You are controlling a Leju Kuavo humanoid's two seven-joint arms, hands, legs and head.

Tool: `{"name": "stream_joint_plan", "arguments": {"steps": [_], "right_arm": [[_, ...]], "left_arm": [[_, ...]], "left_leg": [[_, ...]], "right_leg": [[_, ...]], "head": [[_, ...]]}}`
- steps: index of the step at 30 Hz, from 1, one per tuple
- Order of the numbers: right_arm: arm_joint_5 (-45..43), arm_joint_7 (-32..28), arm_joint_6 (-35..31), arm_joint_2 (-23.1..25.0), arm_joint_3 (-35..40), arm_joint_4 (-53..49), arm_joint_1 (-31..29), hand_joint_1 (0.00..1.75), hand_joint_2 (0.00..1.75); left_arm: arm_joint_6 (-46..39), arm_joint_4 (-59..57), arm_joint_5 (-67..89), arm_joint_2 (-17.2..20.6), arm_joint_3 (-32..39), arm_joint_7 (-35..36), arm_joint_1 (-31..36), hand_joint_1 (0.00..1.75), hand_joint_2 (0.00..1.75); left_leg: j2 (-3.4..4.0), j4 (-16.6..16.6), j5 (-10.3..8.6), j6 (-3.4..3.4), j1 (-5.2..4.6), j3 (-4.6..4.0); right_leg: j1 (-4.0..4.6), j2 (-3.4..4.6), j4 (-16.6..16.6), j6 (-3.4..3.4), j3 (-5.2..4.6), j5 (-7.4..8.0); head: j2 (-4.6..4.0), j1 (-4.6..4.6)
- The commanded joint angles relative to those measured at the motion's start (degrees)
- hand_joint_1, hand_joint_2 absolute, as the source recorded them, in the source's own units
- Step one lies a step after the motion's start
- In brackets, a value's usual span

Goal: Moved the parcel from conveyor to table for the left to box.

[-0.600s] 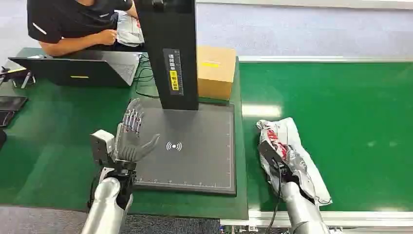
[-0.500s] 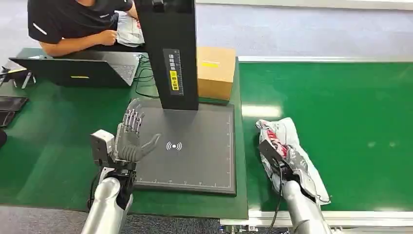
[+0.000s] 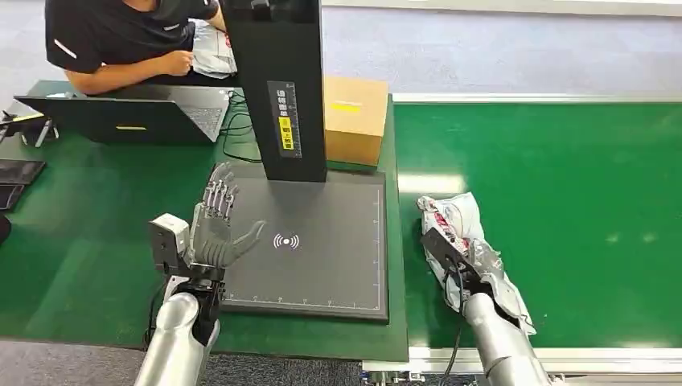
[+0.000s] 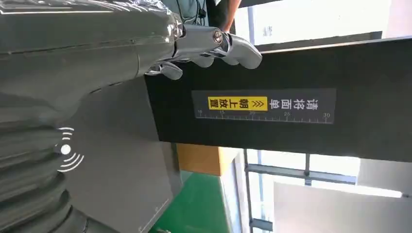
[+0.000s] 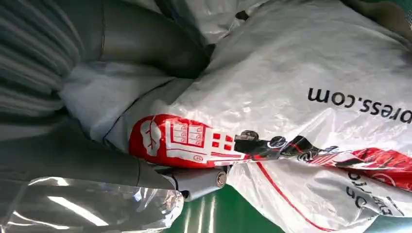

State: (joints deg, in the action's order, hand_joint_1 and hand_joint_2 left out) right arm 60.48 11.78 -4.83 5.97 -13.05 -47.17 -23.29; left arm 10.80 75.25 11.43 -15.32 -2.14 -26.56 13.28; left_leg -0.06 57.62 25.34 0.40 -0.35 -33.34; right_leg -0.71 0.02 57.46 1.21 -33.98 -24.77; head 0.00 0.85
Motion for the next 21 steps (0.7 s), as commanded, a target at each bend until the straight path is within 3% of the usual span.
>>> {"name": "stream_joint_plan", "arguments": {"steps": [1, 3, 4, 7, 8, 14, 21], "right_arm": [[1.19, -0.16, -1.94, -1.01, 3.56, 4.8, 1.07, 1.75, 1.75], [0.72, -4.05, -12.2, 0.33, 2.74, 0.75, 1.57, 1.75, 1.75], [-4.55, -9.83, -16.12, 1.44, 1.03, -2.98, 2.08, 1.75, 1.75], [-15.37, -18.98, -20.27, 2.72, -0.78, -11.35, 3.89, 1.75, 1.75], [-21.86, -25.26, -23.33, 3.25, -1.12, -14.19, 4.55, 1.75, 1.75], [-38.63, -38.12, -29.56, 4.87, -2.1, -20.45, 6.11, 1.75, 1.75], [-48.57, -45.87, -33.78, 5.64, -2.48, -25.45, 7.43, 1.75, 1.75]], "left_arm": [[-0.21, -2.04, -0.3, 0.51, 0.63, 0.18, 1.29, 0.0, 1.75], [-0.4, -0.76, -0.56, 0.58, 0.96, 0.09, 0.78, 0.0, 1.75], [-0.57, 0.38, -0.87, 0.59, 1.2, 0.04, 0.21, 0.0, 1.75], [-0.75, 0.46, -1.25, 0.56, 1.34, 0.17, 0.09, 0.0, 1.75], [-0.94, -0.18, -1.52, 0.52, 1.09, -0.08, 0.35, 0.0, 1.75], [-2.01, -2.76, -2.29, 0.96, -0.4, -1.66, 1.7, 0.0, 1.75], [-2.35, -4.04, -2.96, 1.34, -1.25, -2.07, 2.75, 0.0, 1.75]], "left_leg": [[-0.11, -0.15, -0.1, -0.11, 0.05, -0.01], [-0.07, -0.11, -0.06, -0.11, 0.06, 0.0], [-0.06, -0.06, -0.04, -0.08, 0.04, -0.02], [-0.04, -0.05, -0.03, -0.11, 0.01, -0.11], [-0.02, -0.04, -0.02, -0.14, 0.01, -0.17], [-0.18, -0.05, -0.03, -0.12, 0.0, -0.36], [-0.17, -0.04, -0.05, -0.11, -0.02, -0.45]], "right_leg": [[0.05, -0.12, -0.16, -0.08, 0.04, 0.06], [0.05, -0.08, -0.12, -0.08, 0.04, 0.04], [0.04, -0.07, -0.07, -0.06, 0.02, 0.02], [0.01, -0.05, 0.0, -0.08, -0.09, 0.0], [0.0, -0.02, 0.04, -0.11, -0.17, -0.01], [0.0, -0.16, 0.05, -0.09, -0.33, -0.05], [-0.03, -0.15, 0.05, -0.09, -0.43, -0.02]], "head": [[0.0, 0.0], [0.0, 0.0], [0.0, -0.02], [0.0, 0.0], [0.0, -0.02], [0.0, 0.0], [0.0, 0.0]]}}
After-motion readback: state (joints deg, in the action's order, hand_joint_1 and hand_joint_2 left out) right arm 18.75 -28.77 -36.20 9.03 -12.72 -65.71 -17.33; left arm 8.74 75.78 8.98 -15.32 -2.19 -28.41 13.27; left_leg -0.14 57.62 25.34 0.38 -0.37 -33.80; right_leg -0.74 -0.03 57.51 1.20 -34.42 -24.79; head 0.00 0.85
